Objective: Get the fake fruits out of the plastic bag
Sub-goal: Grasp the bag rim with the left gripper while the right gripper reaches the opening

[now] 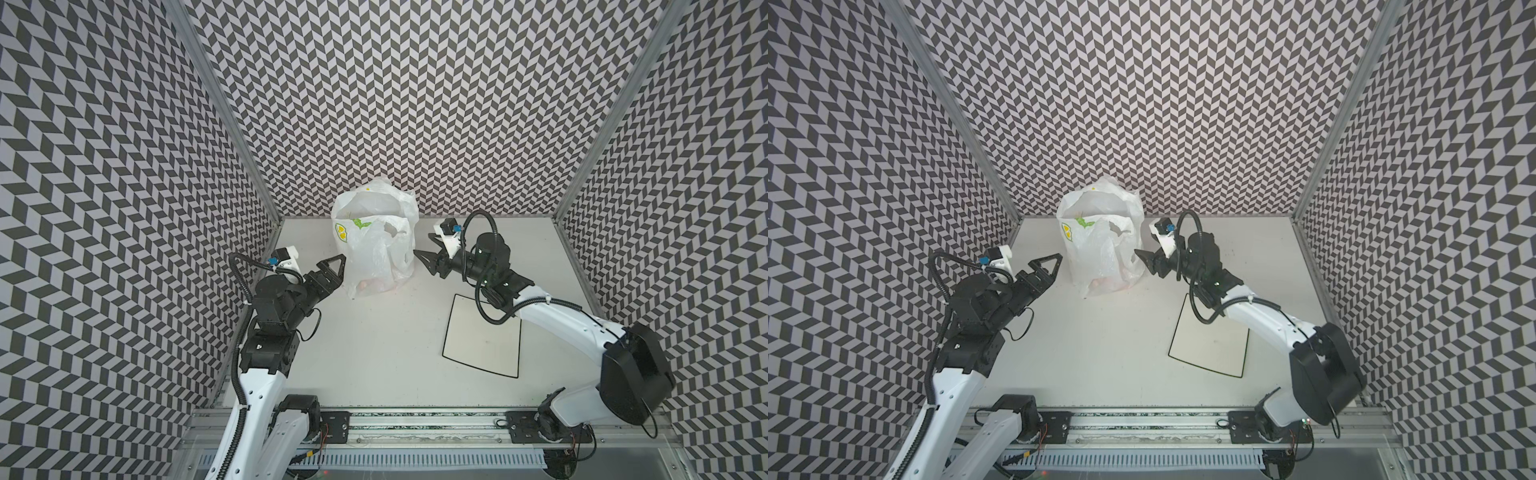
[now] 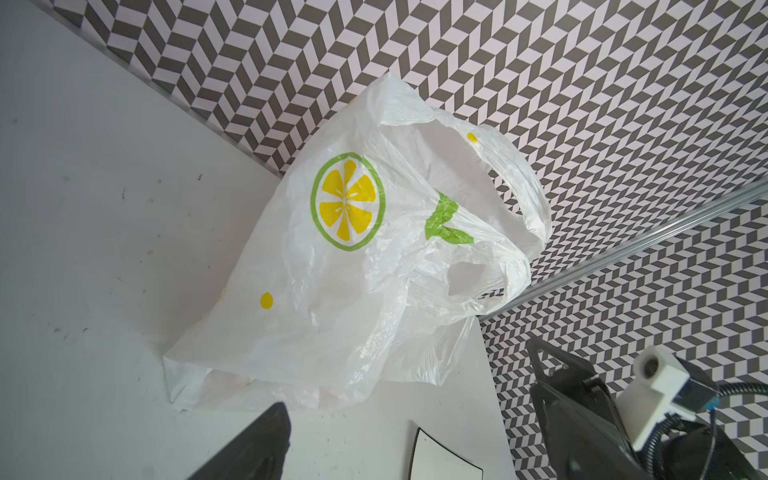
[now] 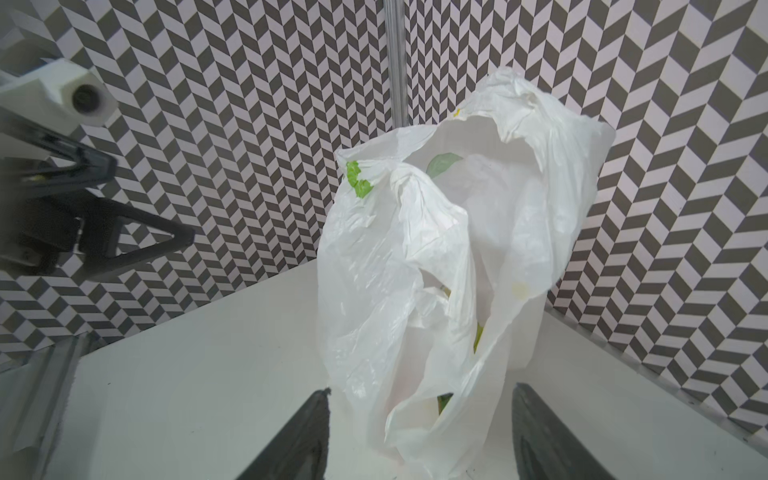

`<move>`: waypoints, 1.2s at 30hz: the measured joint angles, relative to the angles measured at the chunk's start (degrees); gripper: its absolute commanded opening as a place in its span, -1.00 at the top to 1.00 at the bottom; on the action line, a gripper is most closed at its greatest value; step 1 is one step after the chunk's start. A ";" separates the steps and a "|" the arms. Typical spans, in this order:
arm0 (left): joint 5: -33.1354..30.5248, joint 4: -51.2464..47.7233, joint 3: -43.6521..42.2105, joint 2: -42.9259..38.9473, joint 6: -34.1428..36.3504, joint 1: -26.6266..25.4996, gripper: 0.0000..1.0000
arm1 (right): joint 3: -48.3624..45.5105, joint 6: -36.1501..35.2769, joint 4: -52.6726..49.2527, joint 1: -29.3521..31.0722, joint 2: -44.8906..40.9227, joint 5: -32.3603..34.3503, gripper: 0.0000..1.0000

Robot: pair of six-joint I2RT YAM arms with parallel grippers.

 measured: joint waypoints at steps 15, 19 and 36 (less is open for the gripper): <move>2.32 -5.88 5.05 -0.35 -3.02 -0.02 -0.91 | 15.78 -3.37 1.46 0.76 14.67 -1.95 0.39; 4.02 -5.92 5.88 -0.13 -6.32 -0.04 -0.89 | 15.76 -4.35 1.29 1.62 14.64 -3.74 0.66; -0.61 -8.68 10.69 2.23 -16.00 -9.86 -0.97 | 3.48 -8.85 -0.02 15.52 2.62 -3.74 0.94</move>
